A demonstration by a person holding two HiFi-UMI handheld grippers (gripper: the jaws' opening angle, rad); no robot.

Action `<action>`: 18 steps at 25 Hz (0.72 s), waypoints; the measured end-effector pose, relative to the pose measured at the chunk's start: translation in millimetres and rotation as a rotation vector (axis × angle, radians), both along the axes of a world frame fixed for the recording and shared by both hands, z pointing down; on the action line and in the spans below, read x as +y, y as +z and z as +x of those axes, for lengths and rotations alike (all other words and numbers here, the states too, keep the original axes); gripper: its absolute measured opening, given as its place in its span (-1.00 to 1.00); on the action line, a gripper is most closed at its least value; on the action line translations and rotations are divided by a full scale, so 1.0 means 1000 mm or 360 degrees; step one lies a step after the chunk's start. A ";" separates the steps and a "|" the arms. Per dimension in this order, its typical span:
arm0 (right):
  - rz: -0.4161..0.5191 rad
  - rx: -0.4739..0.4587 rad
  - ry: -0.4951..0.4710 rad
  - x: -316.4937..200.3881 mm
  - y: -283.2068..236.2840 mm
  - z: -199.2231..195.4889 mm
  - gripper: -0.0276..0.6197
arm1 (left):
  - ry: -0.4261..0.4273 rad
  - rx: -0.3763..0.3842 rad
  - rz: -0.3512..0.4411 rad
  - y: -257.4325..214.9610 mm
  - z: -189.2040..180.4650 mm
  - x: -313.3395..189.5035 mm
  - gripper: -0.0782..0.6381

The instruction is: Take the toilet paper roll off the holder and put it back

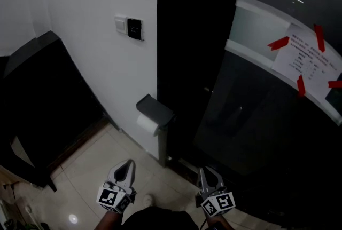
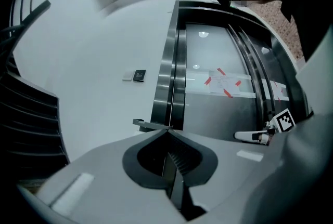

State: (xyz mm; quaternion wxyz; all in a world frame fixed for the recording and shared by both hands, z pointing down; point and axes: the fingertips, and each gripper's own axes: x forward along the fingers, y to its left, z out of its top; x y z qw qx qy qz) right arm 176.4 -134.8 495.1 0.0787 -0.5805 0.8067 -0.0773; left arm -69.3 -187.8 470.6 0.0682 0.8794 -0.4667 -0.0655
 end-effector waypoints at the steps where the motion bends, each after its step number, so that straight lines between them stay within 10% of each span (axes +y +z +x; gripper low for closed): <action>1: 0.0008 0.0001 0.0009 -0.007 -0.002 -0.001 -0.88 | 0.0009 0.0004 0.0008 -0.001 -0.001 -0.009 -0.78; 18: 0.0012 0.0080 0.0117 -0.078 -0.015 -0.034 -0.87 | 0.0111 0.0034 0.0011 0.002 -0.032 -0.100 -0.78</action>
